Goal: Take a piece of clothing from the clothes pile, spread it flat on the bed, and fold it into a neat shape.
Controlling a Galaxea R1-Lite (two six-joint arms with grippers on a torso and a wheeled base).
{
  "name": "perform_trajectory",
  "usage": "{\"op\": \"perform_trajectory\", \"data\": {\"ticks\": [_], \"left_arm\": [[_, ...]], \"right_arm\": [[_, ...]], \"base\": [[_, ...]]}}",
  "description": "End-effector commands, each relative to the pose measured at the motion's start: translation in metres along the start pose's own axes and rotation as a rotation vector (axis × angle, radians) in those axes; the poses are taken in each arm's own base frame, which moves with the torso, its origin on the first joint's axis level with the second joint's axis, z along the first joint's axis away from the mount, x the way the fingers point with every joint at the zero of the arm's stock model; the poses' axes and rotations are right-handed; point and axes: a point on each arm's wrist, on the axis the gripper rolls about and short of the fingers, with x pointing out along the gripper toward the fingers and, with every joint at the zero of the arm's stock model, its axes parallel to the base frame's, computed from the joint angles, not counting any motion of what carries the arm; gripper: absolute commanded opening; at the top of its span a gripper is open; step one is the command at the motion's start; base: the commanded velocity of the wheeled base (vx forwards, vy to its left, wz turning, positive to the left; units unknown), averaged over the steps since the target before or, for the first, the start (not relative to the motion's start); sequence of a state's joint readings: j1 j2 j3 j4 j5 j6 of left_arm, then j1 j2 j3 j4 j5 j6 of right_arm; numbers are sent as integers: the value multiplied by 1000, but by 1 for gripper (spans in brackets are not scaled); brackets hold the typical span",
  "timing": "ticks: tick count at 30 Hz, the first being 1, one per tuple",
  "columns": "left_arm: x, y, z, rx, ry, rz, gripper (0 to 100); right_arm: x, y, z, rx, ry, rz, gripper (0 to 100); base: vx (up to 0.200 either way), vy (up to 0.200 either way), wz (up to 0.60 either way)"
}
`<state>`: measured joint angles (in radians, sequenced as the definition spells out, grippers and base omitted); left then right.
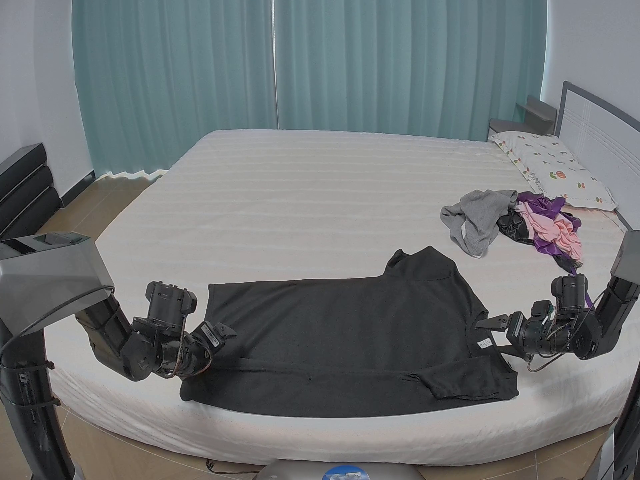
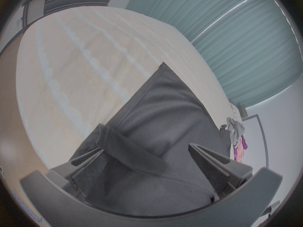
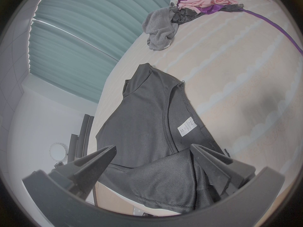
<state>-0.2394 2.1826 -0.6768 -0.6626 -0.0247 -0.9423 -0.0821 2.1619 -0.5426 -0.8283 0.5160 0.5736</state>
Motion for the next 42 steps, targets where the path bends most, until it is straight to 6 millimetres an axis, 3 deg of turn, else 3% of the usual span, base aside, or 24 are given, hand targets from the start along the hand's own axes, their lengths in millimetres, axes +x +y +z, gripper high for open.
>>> {"op": "perform_trajectory", "data": {"ticks": [1, 6, 25, 35, 42], "left_arm": [[14, -1, 15, -40, -43, 1, 100], [11, -2, 26, -132, -72, -19, 100], [-13, 6, 52, -149, -59, -92, 100], [9, 42, 51, 270, 97, -195, 100], [18, 63, 43, 386, 112, -301, 100]], "right_arm": [[1, -1, 0, 2, 2, -2, 100], [1, -1, -1, 3, 3, -3, 100], [-2, 0, 1, -1, -9, -1, 100], [-1, 0, -2, -4, 4, -6, 100], [1, 0, -4, -7, 10, -7, 100]], "base": [[0, 0, 0], [0, 0, 0], [0, 0, 0], [0, 0, 0], [0, 0, 0]]}}
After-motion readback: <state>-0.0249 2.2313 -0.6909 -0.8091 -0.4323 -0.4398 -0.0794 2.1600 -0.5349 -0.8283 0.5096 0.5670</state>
